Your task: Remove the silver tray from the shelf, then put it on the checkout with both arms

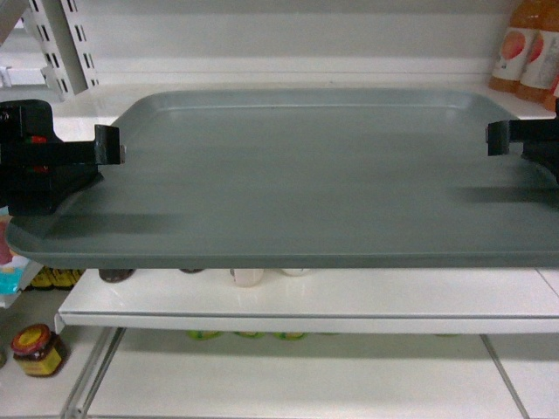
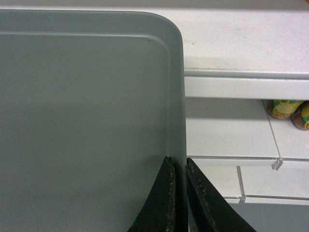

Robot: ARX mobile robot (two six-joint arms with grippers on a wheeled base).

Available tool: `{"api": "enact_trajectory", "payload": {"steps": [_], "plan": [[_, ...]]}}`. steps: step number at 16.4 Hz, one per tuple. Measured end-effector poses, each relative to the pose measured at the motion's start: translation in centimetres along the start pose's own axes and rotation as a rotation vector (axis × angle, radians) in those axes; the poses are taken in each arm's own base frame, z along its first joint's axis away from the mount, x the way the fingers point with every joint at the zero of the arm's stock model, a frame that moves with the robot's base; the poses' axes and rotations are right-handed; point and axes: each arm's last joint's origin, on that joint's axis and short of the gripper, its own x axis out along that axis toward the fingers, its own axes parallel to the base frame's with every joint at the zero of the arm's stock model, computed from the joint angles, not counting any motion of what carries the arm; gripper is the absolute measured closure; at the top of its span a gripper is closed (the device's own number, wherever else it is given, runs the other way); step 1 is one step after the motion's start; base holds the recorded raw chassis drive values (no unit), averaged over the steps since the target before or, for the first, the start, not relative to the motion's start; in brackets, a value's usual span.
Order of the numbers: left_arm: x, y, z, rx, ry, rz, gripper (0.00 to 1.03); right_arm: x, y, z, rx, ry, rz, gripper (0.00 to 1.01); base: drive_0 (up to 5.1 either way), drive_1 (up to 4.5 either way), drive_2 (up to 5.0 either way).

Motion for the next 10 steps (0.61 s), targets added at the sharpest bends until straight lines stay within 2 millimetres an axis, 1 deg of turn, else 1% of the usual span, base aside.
{"api": "enact_trajectory", "payload": {"steps": [10], "plan": [[-0.04, -0.01, 0.05, 0.0, -0.001, -0.001, 0.99, 0.0, 0.0, -0.08, -0.001, 0.005, 0.004, 0.98, 0.1, -4.19, 4.5]]}}
